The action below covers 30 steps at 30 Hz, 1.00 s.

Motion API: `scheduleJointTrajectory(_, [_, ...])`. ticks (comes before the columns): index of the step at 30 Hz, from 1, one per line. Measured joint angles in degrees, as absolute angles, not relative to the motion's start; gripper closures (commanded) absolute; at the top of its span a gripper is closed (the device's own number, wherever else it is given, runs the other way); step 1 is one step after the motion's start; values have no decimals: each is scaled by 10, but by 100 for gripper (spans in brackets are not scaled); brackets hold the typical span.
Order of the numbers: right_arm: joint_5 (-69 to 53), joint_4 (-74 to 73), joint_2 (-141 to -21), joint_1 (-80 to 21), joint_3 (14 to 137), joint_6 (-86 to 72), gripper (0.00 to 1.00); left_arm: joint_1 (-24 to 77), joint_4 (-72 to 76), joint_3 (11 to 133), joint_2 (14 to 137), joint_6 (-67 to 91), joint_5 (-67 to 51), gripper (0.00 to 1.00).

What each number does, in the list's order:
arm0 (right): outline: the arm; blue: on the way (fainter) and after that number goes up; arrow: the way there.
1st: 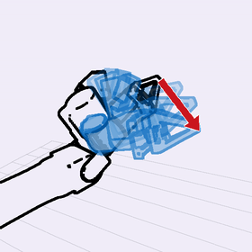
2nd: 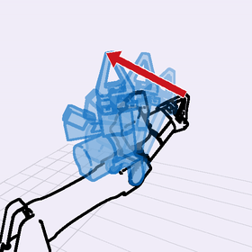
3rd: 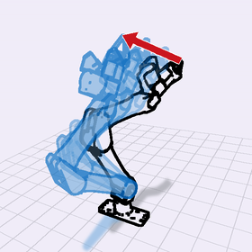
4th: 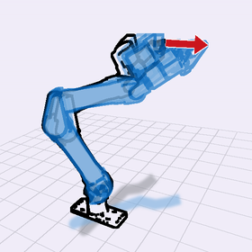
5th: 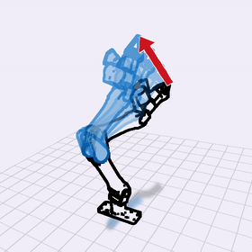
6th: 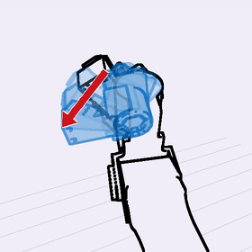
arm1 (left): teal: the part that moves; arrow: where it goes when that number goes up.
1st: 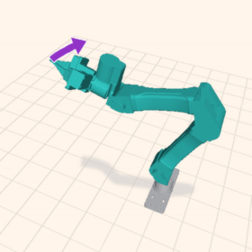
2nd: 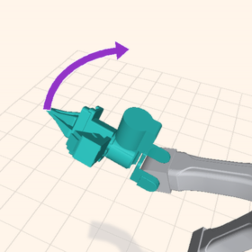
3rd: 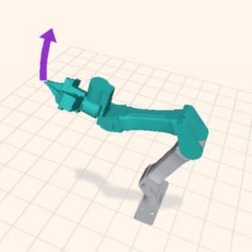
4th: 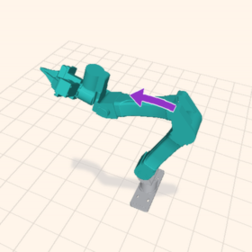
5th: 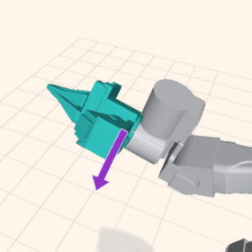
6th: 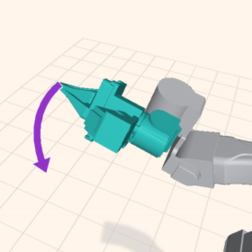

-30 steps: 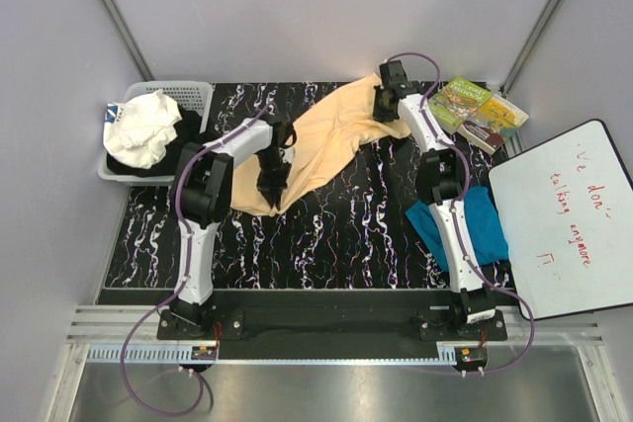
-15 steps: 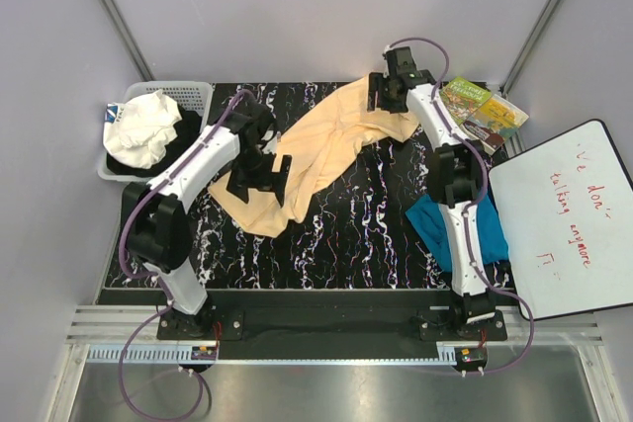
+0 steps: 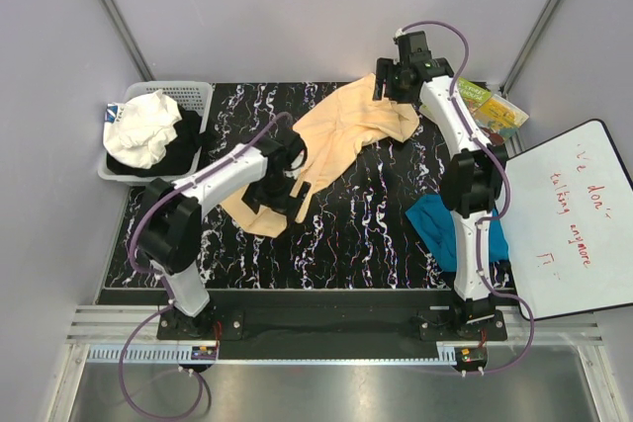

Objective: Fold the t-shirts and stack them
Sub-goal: Rotate the tshirt 90 degrees

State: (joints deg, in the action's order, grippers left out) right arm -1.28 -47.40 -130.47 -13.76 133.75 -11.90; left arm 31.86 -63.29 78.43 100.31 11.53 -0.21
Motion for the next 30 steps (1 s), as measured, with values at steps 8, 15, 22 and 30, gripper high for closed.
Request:
scheduleJointTrajectory(8, [-32,-499,-1305,-138,1312,-136,25,381,-590,741,1032,117,74,28])
scheduleJointTrajectory(15, [-41,-502,-1305,-138,1312,-138,24,378,-562,735,1093,123,117,80])
scheduleJointTrajectory(22, [-43,-509,-1305,-138,1312,-138,24,378,-557,735,1096,122,127,92])
scheduleJointTrajectory(30, [-73,-511,-1305,-137,1312,-139,25,347,-559,734,1018,142,73,83])
